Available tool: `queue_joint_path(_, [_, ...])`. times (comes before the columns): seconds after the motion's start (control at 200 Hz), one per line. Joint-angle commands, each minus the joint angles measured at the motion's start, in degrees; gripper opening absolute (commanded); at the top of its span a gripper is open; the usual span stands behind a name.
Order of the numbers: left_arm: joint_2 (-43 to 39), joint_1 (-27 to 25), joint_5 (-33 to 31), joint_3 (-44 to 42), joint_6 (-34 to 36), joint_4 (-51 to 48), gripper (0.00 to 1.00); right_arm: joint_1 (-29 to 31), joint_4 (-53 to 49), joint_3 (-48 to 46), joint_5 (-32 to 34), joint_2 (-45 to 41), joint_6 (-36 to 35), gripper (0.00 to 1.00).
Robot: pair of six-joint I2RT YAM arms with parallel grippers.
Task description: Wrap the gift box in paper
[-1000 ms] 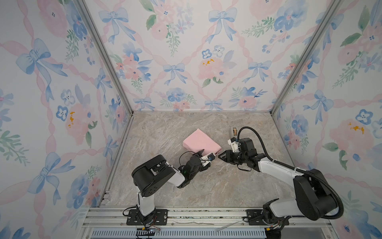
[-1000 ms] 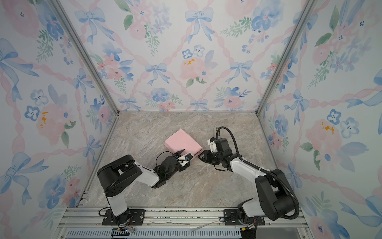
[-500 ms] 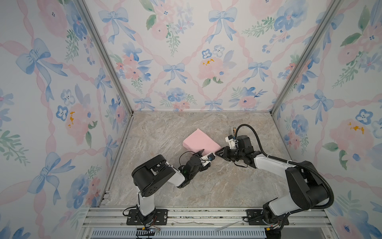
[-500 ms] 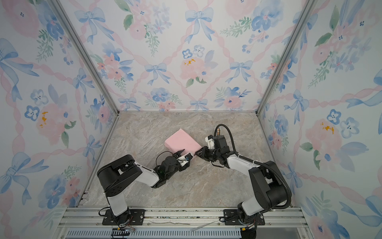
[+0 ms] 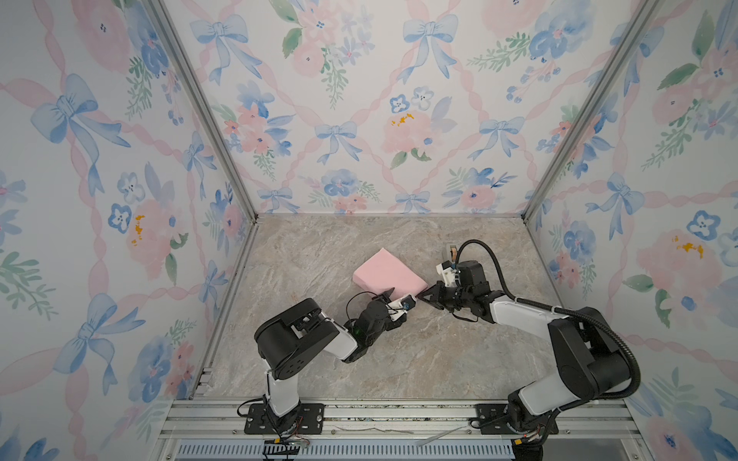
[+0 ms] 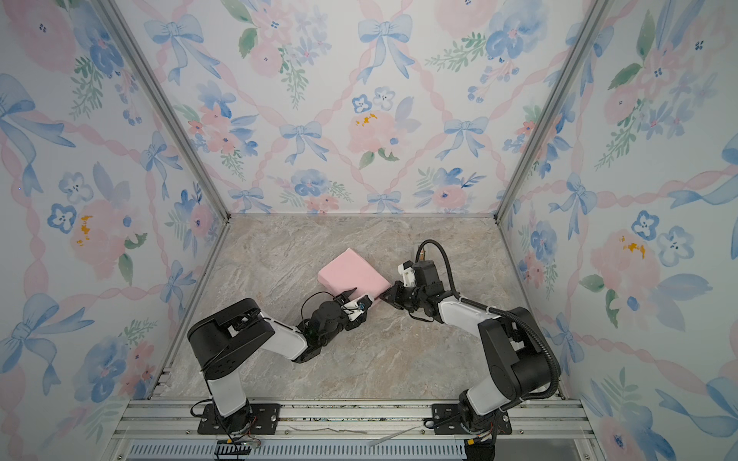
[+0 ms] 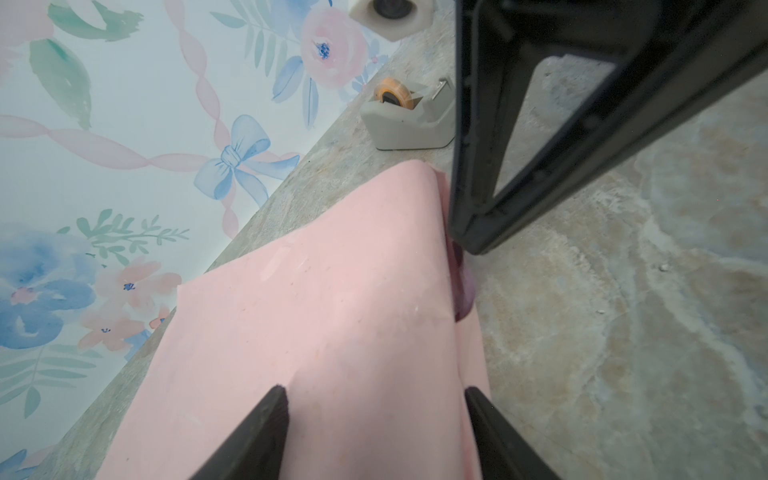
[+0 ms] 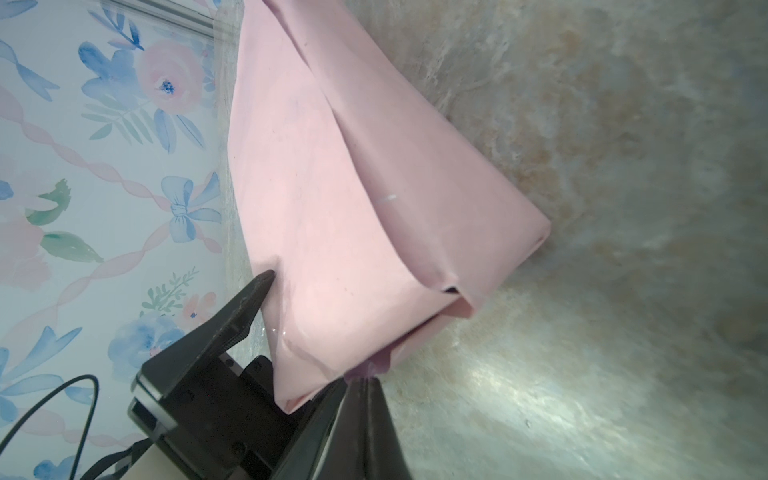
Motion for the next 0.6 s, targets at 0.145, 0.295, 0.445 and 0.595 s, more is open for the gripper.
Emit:
queue_joint_path(0.145, [1.11,-0.89,1.31,-0.99,-1.78,-4.82,0.67,-0.53,3.56,-0.64,-2.5,-1.45,1.49,0.0])
queue_joint_path(0.295, [1.18,-0.89,1.33,-0.72,-1.77,-4.83,0.68,-0.59,3.74,-1.47,-2.79,-2.3,1.81,0.0])
queue_joint_path(0.445, [1.18,-0.94,1.27,-0.59,-1.71,-4.83,0.67,-0.93,3.89,-3.54,-2.17,-3.43,2.35,0.0])
queue_joint_path(0.595, [1.23,-0.92,1.33,-0.58,-1.74,-4.82,0.67,-0.96,4.95,-5.66,-1.61,-6.18,3.52,0.0])
